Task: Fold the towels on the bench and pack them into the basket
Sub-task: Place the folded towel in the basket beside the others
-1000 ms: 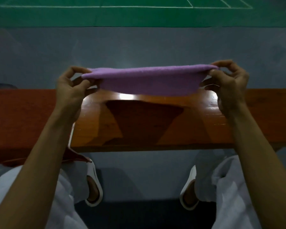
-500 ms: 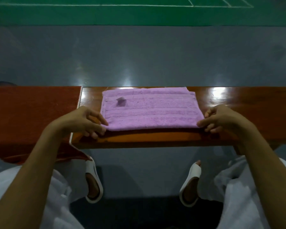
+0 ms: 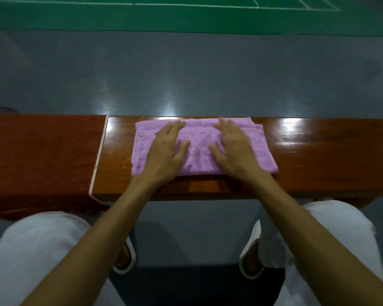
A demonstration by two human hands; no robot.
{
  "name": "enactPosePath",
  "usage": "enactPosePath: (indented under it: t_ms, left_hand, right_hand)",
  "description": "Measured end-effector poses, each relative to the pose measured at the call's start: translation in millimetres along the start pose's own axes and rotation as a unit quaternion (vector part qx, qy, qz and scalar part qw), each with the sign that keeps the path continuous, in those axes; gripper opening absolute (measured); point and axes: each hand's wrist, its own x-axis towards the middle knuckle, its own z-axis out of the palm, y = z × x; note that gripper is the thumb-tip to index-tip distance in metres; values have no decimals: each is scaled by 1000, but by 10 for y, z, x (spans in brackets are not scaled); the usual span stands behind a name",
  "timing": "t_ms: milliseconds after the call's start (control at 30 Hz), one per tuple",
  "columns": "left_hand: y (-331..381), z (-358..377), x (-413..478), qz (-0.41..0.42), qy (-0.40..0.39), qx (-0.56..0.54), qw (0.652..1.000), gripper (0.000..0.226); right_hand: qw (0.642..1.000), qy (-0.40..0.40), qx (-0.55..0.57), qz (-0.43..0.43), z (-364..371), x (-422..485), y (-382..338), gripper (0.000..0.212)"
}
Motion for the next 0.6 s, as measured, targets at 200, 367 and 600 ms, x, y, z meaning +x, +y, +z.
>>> enactPosePath:
  t_ms: [200, 367, 600]
  left_hand:
    - [-95, 326, -18, -12, -90, 243, 966, 68]
    - [-268, 224, 8, -71, -89, 261, 959, 82]
    - [-448, 17, -9, -119, -78, 280, 949, 96]
  right_hand:
    - [991, -119, -57, -38, 250, 35, -153, 76]
    - [987, -100, -125, 29, 227, 79, 173, 75]
    - [977, -75, -159, 122, 91, 44, 599, 77]
